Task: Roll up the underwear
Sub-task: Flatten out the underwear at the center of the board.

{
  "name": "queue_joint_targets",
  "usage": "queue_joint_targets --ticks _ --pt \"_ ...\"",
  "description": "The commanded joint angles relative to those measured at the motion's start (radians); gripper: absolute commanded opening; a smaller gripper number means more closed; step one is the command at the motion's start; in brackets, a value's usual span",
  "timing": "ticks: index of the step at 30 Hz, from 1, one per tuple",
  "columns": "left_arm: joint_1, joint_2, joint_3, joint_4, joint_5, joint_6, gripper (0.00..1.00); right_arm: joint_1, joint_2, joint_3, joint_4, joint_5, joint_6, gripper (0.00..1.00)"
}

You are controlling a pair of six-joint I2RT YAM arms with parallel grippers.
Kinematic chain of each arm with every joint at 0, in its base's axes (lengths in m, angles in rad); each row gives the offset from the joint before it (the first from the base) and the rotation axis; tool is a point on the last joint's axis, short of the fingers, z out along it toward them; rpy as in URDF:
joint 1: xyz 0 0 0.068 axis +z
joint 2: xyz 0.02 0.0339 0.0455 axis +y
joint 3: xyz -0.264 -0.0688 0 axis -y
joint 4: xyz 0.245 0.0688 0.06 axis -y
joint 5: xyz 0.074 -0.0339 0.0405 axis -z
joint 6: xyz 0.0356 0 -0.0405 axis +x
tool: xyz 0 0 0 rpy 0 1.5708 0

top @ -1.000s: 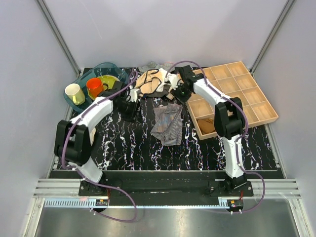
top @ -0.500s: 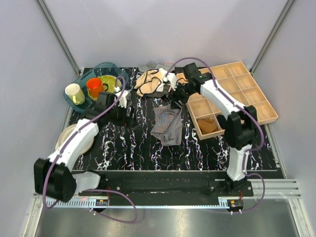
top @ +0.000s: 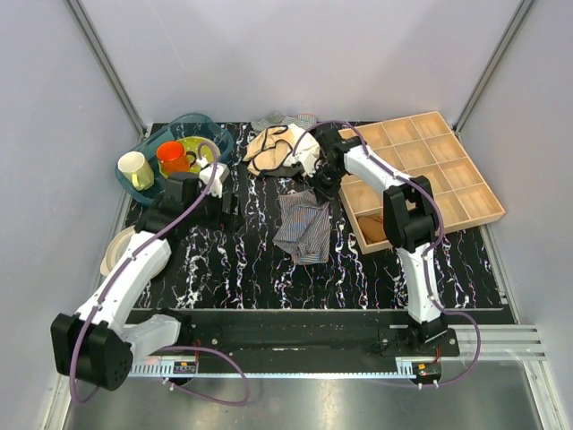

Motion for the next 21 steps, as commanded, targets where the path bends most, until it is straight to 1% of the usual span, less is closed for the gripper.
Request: queue_joint_targets --ticks 1,2,3,4,6,7,9,10,11,13,14,16,17,21 --pt "0.009 0.107 0.020 0.098 0.141 -0.053 0.99 0.013 -0.128 -0.014 -0.021 -0.006 0.008 0.00" --pt "0.009 0.147 0.037 0.104 0.191 -0.070 0.99 0.013 -0.183 -0.039 0.002 -0.009 0.010 0.00" --pt "0.009 0.245 0.063 0.109 0.222 -0.088 0.99 0.014 -0.208 -0.086 0.013 -0.014 0.011 0.00" --pt "0.009 0.296 0.121 0.115 0.244 -0.119 0.94 0.014 -0.231 -0.108 0.021 -0.019 0.011 0.00" --pt "0.007 0.412 0.198 0.117 0.299 -0.148 0.91 0.013 -0.276 -0.159 0.040 -0.025 0.005 0.00" --pt "0.007 0.522 0.278 0.120 0.295 -0.169 0.87 0.011 -0.288 -0.169 0.044 -0.029 0.004 0.00" --pt "0.001 0.612 0.347 0.124 0.285 -0.189 0.84 0.011 -0.284 -0.183 0.044 -0.037 0.001 0.00" --pt "0.000 0.700 0.390 0.120 0.267 -0.194 0.79 0.008 -0.277 -0.185 0.042 -0.046 0.001 0.00" --pt "-0.002 0.738 0.453 0.117 0.264 -0.200 0.75 0.008 -0.273 -0.186 0.042 -0.054 0.001 0.00" --pt "-0.010 0.837 0.502 0.126 0.267 -0.232 0.71 0.007 -0.267 -0.189 0.042 -0.072 0.002 0.00" --pt "-0.016 0.871 0.543 0.130 0.262 -0.240 0.67 0.007 -0.265 -0.188 0.039 -0.080 0.004 0.00" --pt "-0.034 0.922 0.577 0.129 0.238 -0.261 0.62 0.007 -0.264 -0.190 0.041 -0.091 0.005 0.00" --pt "-0.039 0.972 0.594 0.129 0.239 -0.268 0.59 0.007 -0.265 -0.190 0.041 -0.092 0.007 0.00" --pt "-0.063 1.052 0.651 0.130 0.204 -0.292 0.55 0.001 -0.282 -0.194 0.041 -0.108 0.007 0.00"
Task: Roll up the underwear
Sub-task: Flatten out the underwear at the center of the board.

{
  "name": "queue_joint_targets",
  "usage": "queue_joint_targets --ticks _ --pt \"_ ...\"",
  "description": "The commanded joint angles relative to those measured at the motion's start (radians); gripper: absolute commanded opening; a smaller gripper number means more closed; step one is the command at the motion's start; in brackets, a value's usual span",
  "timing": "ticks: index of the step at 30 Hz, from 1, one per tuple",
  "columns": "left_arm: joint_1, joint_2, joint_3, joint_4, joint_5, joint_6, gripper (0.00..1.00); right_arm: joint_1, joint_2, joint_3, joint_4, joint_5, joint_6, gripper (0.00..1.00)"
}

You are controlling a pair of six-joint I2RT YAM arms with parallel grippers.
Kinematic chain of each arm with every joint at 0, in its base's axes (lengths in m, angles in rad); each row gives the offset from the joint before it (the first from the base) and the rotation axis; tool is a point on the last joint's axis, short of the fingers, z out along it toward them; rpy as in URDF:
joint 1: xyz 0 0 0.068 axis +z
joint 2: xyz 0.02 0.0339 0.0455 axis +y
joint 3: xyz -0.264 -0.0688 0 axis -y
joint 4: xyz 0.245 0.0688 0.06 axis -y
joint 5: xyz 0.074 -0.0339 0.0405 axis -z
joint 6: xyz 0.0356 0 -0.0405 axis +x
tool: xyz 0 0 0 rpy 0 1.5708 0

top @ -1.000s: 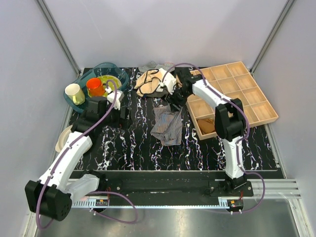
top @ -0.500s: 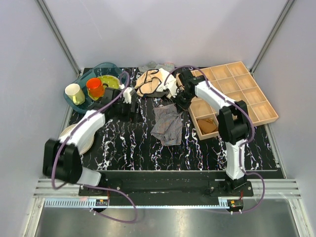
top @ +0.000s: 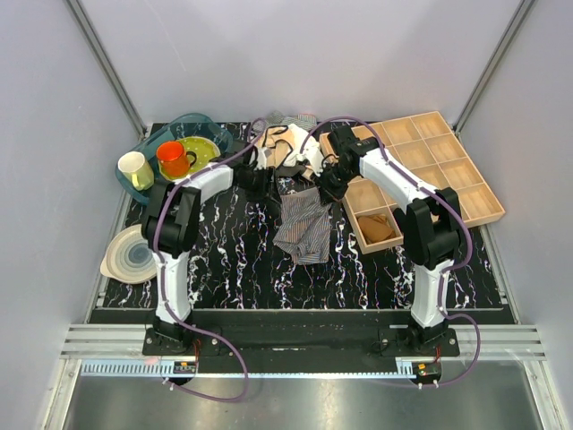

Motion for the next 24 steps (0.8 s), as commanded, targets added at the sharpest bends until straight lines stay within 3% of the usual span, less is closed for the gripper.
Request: queue_joint_targets --ticks 1,9,12,15,17,22,24 --pt "-0.029 0.067 0.078 0.022 -0.029 -0.053 0.53 -0.002 -0.027 0.003 0.015 -0.054 0.003 0.00" --pt "-0.046 0.173 0.190 -0.046 -0.105 -0.047 0.50 -0.006 -0.036 0.000 0.013 -0.065 0.004 0.00" --pt "-0.052 0.198 0.225 -0.071 -0.097 -0.040 0.38 -0.006 -0.041 -0.002 0.012 -0.067 0.004 0.00" --pt "-0.055 0.204 0.221 -0.073 -0.089 -0.033 0.18 -0.008 -0.041 -0.002 0.010 -0.068 0.004 0.00" --pt "-0.055 0.178 0.203 -0.062 -0.079 -0.028 0.01 -0.009 -0.044 0.000 0.005 -0.067 0.001 0.00" --pt "-0.046 -0.023 0.083 -0.019 -0.097 -0.005 0.00 -0.009 -0.099 0.013 -0.033 -0.053 -0.028 0.00" --pt "-0.029 -0.200 -0.007 -0.020 -0.114 0.021 0.00 -0.009 -0.149 0.023 -0.076 -0.044 -0.043 0.00"
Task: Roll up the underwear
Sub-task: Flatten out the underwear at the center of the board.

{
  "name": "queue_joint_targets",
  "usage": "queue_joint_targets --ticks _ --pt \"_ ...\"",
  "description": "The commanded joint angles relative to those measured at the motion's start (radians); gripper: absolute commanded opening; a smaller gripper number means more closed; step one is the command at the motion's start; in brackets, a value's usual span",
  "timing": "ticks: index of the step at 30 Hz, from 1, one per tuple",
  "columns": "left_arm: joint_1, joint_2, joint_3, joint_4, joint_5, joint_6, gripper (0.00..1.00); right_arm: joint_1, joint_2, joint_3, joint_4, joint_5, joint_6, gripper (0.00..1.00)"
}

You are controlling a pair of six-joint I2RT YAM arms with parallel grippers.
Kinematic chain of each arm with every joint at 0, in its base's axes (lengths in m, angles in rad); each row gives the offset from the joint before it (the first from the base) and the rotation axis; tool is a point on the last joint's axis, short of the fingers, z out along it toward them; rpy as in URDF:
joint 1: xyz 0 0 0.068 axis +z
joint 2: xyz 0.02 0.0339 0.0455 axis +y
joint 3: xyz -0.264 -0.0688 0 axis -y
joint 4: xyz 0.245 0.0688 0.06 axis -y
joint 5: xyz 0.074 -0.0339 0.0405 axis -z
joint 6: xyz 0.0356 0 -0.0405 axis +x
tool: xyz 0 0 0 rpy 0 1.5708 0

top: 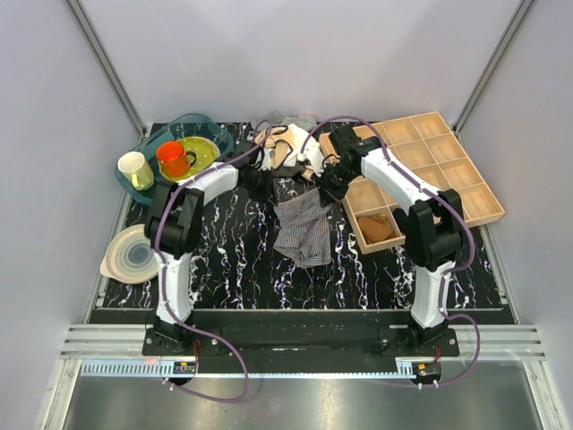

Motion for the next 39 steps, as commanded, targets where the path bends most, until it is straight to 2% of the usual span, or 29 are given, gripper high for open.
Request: queue_joint_targets --ticks 1,2,7,9,13,16,22,26,29,33,34,36,37,38,39 --pt "0.024 -0.353 -0.135 0.000 -0.061 0.060 0.00 -0.005 -0.159 0.038 -0.080 -0.005 -0.056 0.00" --pt "0.038 -0.490 -0.167 -0.025 -0.069 0.071 0.00 -0.005 -0.180 0.046 -0.101 -0.005 -0.067 0.00" --pt "0.059 -0.867 -0.332 -0.129 -0.108 0.155 0.00 0.044 -0.337 0.095 -0.268 -0.008 -0.171 0.00" --pt "0.062 -1.024 -0.359 -0.190 -0.116 0.177 0.00 0.119 -0.416 0.088 -0.308 0.014 -0.194 0.00" --pt "0.062 -1.245 -0.393 -0.284 -0.173 0.194 0.00 0.248 -0.552 0.031 -0.289 0.080 -0.215 0.00" --pt "0.061 -1.365 -0.364 -0.358 -0.231 0.200 0.00 0.268 -0.604 0.060 -0.307 0.075 -0.204 0.00" --pt "0.062 -1.443 -0.273 -0.448 -0.256 0.183 0.00 0.268 -0.626 0.046 -0.316 -0.004 -0.182 0.00" --pt "0.062 -1.414 -0.329 -0.390 -0.277 0.178 0.00 0.265 -0.578 -0.029 -0.197 0.158 -0.113 0.00" --pt "0.062 -1.309 -0.405 -0.277 -0.280 0.183 0.00 0.215 -0.489 -0.089 -0.085 0.190 -0.048 0.00" --pt "0.079 -1.005 -0.402 -0.126 -0.259 0.189 0.00 0.100 -0.281 -0.120 0.076 0.163 0.046 0.00" --pt "0.087 -0.828 -0.371 -0.109 -0.271 0.191 0.00 0.072 -0.236 -0.114 0.096 0.176 0.064 0.00" --pt "0.099 -0.640 -0.203 -0.108 -0.303 0.204 0.00 0.052 -0.097 -0.084 0.118 0.225 0.081 0.16" --pt "0.113 -0.437 -0.110 -0.127 -0.305 0.206 0.08 0.035 -0.058 -0.033 0.113 0.237 0.100 0.24" --pt "0.119 -0.356 0.060 -0.198 -0.315 0.201 0.16 0.026 -0.029 -0.009 0.104 0.249 0.108 0.33" --pt "0.122 -0.278 0.150 -0.232 -0.332 0.198 0.21 0.020 -0.006 0.006 0.092 0.243 0.108 0.37"
